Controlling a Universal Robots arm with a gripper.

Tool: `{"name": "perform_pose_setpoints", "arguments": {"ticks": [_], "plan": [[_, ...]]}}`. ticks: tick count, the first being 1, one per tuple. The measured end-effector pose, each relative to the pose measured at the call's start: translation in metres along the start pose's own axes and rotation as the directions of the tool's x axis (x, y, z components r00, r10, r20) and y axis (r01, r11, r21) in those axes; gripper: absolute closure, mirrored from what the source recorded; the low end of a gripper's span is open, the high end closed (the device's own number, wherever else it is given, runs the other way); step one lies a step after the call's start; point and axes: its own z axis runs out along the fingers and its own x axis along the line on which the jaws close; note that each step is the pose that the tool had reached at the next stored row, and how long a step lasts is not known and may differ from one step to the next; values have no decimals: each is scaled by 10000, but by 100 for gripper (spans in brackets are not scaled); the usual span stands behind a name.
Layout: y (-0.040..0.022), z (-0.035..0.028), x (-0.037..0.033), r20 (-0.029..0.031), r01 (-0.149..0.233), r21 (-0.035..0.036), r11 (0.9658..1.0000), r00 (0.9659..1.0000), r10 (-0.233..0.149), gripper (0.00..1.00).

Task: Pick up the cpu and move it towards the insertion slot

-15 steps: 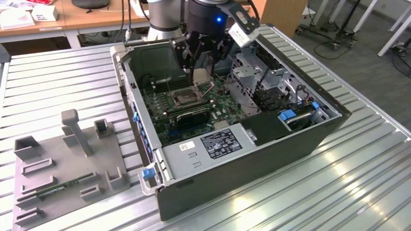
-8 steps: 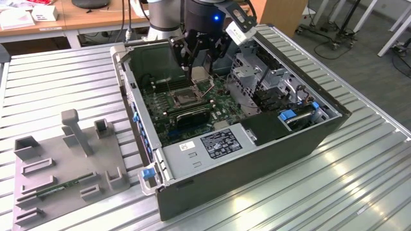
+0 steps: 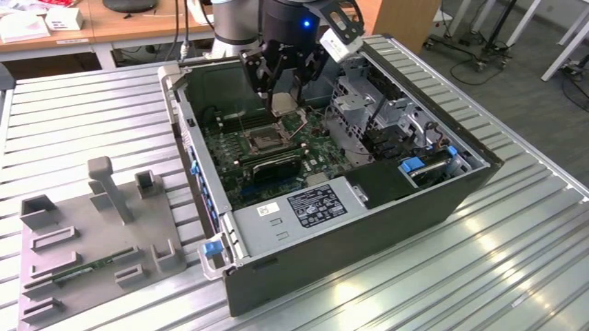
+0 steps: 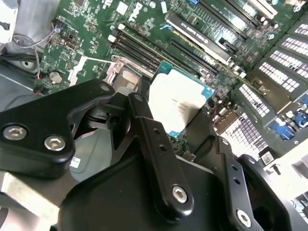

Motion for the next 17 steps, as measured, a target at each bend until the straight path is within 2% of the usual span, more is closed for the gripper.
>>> {"name": "perform_pose_setpoints", "arguments": {"ticks": [17], "plan": [[143,30,-5,3,0,-80,10000,10000,0,45]]}}
